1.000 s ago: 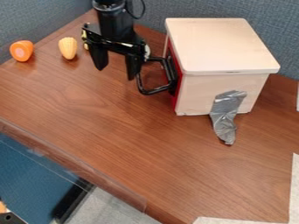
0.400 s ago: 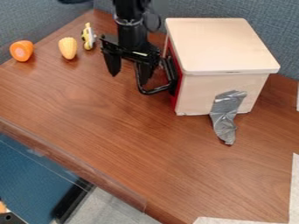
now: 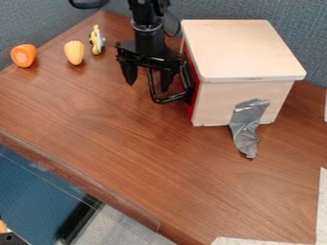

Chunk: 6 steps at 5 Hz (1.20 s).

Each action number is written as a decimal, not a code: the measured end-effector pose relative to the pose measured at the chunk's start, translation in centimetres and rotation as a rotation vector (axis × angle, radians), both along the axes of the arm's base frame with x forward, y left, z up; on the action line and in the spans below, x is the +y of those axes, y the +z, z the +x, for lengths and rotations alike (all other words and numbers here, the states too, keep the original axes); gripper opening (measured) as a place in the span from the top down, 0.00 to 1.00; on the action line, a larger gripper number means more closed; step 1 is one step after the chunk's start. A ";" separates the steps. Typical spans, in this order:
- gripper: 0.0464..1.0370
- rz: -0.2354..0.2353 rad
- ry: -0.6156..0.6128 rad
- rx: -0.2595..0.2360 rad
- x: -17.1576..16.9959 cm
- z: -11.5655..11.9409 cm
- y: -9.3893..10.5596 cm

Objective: Open the drawer

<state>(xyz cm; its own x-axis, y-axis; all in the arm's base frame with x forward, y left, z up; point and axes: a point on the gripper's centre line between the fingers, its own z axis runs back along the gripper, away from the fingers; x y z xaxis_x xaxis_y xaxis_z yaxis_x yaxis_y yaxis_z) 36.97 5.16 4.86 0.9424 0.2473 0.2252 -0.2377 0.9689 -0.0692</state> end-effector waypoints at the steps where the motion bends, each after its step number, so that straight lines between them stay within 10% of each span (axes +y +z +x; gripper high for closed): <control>1: 0.04 -0.007 0.031 -0.001 0.1 0.4 -0.1; 3: 0.07 -0.028 0.121 0.015 0.5 0.6 -1.0; 5: 0.66 0.000 0.112 0.029 0.9 -0.2 -2.4; 6: 0.80 0.001 0.139 0.039 1.4 -0.8 -3.0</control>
<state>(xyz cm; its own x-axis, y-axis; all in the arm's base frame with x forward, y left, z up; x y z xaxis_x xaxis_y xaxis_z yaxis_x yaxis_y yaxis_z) 36.12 6.60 1.87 0.9072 0.3757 0.1893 -0.3718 0.9266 -0.0567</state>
